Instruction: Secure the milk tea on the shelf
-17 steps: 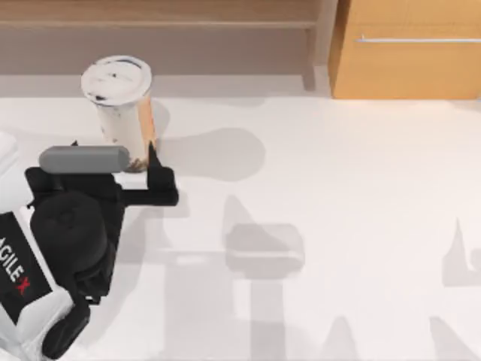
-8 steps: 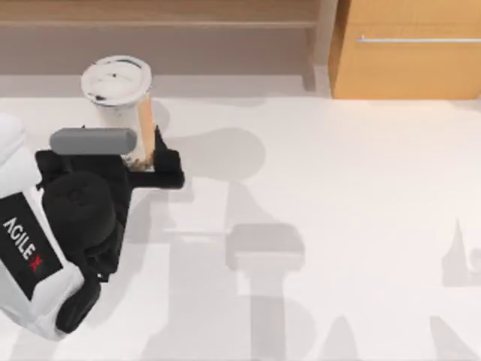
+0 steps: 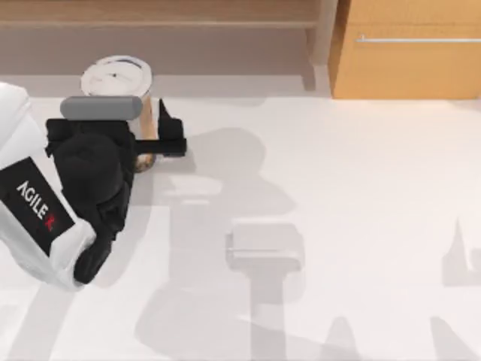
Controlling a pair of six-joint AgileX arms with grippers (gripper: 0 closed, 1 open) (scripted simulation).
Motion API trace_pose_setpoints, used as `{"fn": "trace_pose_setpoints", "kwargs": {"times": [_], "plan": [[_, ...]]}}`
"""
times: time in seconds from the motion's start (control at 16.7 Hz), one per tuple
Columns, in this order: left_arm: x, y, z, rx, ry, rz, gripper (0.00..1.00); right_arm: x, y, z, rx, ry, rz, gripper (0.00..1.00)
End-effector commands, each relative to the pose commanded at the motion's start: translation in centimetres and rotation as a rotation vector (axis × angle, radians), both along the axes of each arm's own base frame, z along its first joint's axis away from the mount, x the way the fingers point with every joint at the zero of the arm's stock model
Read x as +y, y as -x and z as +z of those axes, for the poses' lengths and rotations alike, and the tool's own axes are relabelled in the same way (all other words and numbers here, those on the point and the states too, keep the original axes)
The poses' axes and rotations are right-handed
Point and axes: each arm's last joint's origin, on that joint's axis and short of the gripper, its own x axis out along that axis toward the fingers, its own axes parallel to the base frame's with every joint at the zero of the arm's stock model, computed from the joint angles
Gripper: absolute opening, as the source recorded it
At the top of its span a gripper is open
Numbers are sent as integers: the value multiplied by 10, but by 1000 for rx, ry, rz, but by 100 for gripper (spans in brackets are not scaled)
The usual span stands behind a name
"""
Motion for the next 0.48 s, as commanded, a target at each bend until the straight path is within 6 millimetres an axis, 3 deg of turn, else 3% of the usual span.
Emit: {"fn": "trace_pose_setpoints", "kwargs": {"times": [0.12, 0.48], "plan": [[0, 0, 0, 0, 0, 0, 100, 0, 0, 0, 0, 0, 0, 100], [0, 0, 0, 0, 0, 0, 55, 0, 0, 0, 0, 0, 0, 100]]}}
